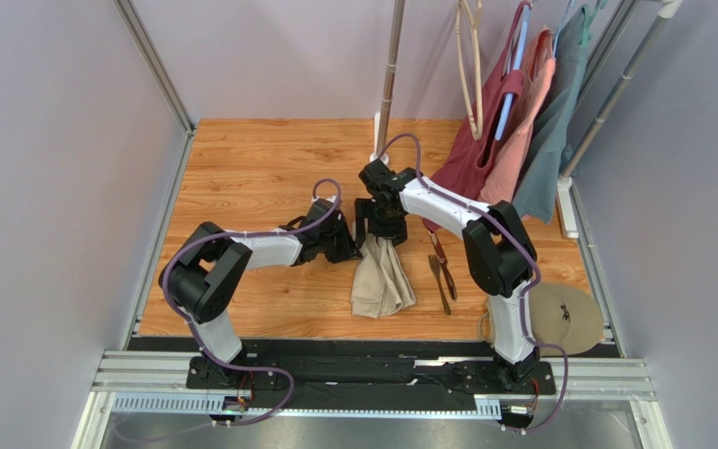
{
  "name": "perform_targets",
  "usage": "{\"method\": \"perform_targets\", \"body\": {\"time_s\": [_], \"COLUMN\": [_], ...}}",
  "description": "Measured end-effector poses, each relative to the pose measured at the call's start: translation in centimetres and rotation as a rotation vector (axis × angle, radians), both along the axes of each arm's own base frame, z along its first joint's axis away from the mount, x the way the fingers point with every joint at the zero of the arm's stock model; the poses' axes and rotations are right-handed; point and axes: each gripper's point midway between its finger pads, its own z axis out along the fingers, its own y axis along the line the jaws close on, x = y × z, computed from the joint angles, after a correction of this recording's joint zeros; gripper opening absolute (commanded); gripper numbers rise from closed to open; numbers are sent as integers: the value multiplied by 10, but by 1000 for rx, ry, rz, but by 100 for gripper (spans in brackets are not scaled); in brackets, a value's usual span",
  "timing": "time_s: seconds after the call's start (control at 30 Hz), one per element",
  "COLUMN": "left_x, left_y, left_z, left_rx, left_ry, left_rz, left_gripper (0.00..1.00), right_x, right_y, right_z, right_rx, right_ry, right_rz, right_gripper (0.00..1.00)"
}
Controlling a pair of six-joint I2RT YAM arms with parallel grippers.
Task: Fold the napkin into a case and place the utensils inside
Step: Fold the 2/3-rectangle-folded napkin at the center of the board.
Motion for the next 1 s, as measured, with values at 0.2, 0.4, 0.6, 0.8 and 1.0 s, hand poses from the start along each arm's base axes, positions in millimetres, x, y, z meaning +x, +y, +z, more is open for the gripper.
{"method": "perform_targets", "body": {"time_s": [0.2,0.4,0.6,0.8,1.0], "left_x": [-2,-7,-3,7,18], "left_y": [1,11,11,-8,-17], "left_z": [3,25,75,54,32], "left_rx": [0,24,-26,-27,11], "left_ry": [-1,-32,-128,-52,9], "left_rz": [0,1,3,-25,-35], "left_gripper": [11,25,8,6,6], "right_x": [-5,-9,-9,-8,-4], "right_y": [-3,-9,-17,-23,-26], "right_z": [10,8,3,0,5], "right_rx": [34,36,35,55,77], "right_ry": [-6,12,26,45,44], "right_rz": [19,14,2,-21,-34], "right_gripper": [77,74,54,22,7]}}
